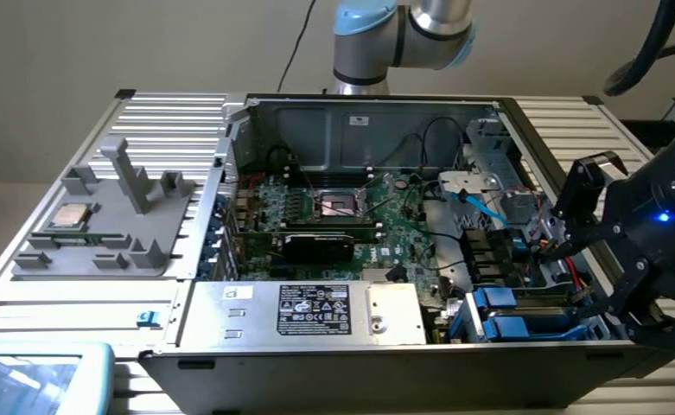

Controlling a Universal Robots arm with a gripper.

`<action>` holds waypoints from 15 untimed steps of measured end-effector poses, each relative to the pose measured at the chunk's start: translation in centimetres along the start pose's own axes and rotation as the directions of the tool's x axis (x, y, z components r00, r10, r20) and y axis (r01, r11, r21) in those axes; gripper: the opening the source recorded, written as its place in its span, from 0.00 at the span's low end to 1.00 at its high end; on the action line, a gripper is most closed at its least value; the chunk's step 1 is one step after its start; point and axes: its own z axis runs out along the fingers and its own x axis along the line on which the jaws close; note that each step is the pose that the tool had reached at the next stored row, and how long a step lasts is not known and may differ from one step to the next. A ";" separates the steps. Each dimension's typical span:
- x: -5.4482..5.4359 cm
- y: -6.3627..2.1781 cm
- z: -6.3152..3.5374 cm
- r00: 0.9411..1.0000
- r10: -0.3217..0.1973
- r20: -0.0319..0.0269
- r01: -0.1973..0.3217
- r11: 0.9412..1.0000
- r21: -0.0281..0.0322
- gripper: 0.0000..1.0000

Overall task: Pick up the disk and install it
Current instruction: 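Insert the first disk wire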

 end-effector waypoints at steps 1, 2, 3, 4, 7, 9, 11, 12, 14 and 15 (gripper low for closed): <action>0.0 -0.03 0.16 1.000 -0.017 -0.003 0.017 1.000 0.005 0.56; -0.1 -0.06 0.34 0.999 -0.034 -0.006 0.034 0.999 0.009 0.56; -0.1 -0.09 0.51 0.999 -0.051 -0.009 0.051 0.999 0.014 0.56; -0.2 -0.12 0.68 0.998 -0.068 -0.013 0.068 0.997 0.018 0.56; -0.3 -0.21 1.21 0.992 -0.121 -0.023 0.121 0.992 0.032 0.56; -0.4 -0.24 1.35 0.990 -0.138 -0.025 0.139 0.990 0.037 0.56; -0.4 -0.24 1.35 0.990 -0.139 -0.025 0.140 0.990 0.037 0.56; -0.4 -0.23 1.35 0.990 -0.139 -0.025 0.140 0.989 0.037 0.56; -0.4 -0.23 1.36 0.989 -0.143 -0.024 0.144 0.989 0.034 0.56; -0.4 -0.19 1.40 0.989 -0.146 -0.024 0.147 0.989 0.032 0.56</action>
